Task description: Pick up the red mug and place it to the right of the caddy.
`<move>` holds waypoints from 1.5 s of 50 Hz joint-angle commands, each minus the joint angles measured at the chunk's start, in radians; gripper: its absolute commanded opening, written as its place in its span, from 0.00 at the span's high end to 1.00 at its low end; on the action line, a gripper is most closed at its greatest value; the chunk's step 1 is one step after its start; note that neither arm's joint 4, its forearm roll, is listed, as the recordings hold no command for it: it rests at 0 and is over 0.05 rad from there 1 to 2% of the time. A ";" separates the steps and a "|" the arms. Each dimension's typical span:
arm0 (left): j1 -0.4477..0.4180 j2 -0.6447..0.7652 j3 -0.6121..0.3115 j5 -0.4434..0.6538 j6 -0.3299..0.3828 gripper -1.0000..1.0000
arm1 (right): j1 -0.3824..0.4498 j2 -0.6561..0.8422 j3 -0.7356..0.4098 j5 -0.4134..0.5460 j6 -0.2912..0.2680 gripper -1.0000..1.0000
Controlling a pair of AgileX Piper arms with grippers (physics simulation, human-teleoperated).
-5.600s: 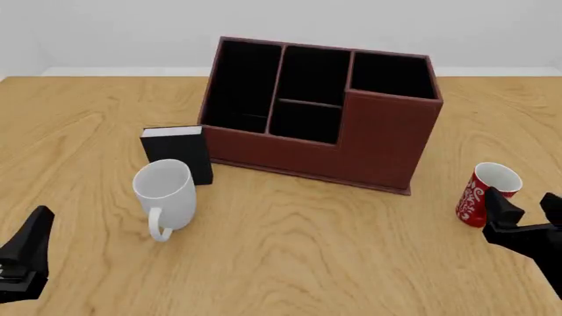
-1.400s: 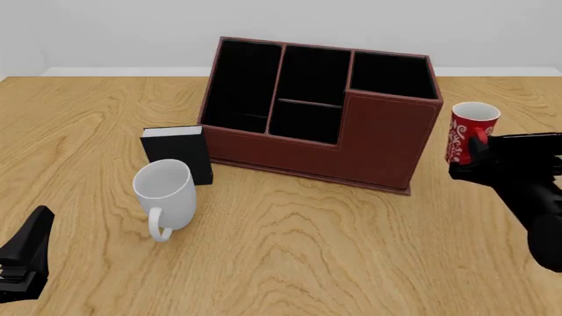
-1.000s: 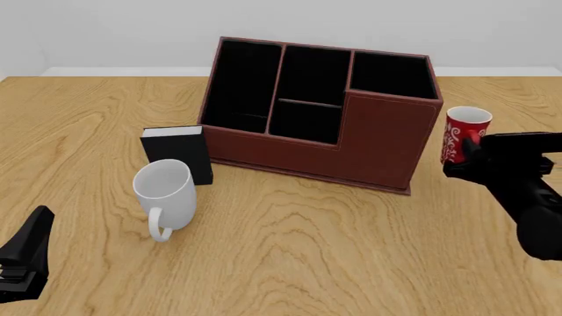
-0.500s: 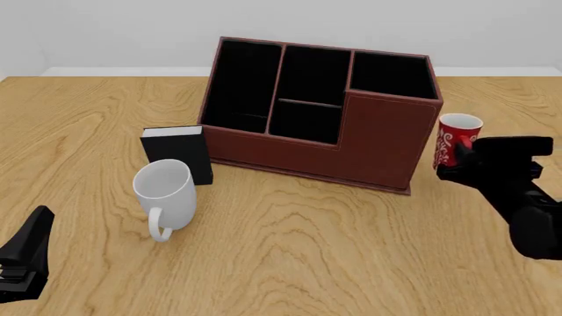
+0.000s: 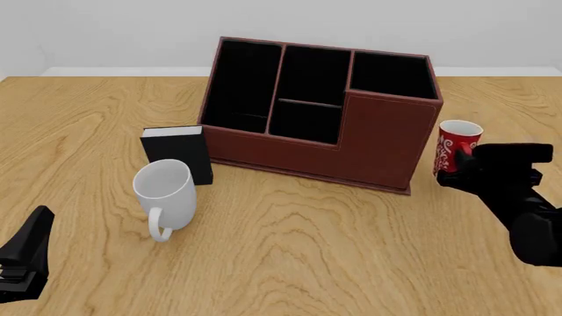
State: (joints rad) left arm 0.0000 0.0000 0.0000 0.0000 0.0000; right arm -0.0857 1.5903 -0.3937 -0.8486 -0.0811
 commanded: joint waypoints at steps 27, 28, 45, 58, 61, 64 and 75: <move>0.000 0.000 0.000 0.000 0.000 0.00 | -0.001 0.036 0.031 -0.052 0.033 1.00; 0.000 0.000 0.000 0.000 0.000 0.00 | -0.001 0.037 0.032 -0.053 0.032 1.00; 0.000 0.000 0.000 0.000 0.000 0.00 | -0.005 0.051 0.064 -0.087 0.041 1.00; 0.000 0.000 0.000 0.000 0.000 0.00 | 0.000 0.054 0.071 -0.092 0.046 1.00; 0.000 0.000 0.000 0.000 0.000 0.00 | 0.001 0.063 0.074 -0.102 0.046 1.00; 0.000 0.000 0.000 0.000 0.000 0.00 | 0.003 0.071 0.079 -0.110 0.045 1.00; 0.000 0.000 0.000 0.000 0.000 0.00 | 0.010 0.084 0.098 -0.132 0.053 1.00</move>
State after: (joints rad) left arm 0.0000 0.0000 0.0000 0.0000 0.0000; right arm -0.0860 1.6548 -0.3141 -0.9636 -0.0500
